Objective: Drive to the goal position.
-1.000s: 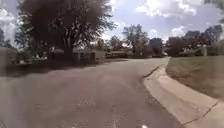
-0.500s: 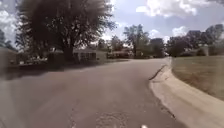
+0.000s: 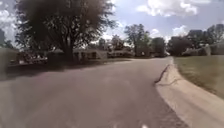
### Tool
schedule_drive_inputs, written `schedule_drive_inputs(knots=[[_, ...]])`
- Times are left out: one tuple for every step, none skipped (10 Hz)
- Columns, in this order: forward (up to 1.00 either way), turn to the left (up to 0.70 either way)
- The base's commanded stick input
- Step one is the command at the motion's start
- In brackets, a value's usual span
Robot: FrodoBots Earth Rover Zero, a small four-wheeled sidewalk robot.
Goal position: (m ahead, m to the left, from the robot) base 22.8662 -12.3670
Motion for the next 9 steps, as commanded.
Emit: schedule_drive_inputs(knots=[[0.70, -0.35], [0.70, -0.35], [0.70, -0.35], [0.70, -0.32], [0.70, 0.00], [0.70, 0.00], [0.70, 0.00], [0.70, 0.00], [0.70, 0.00]])
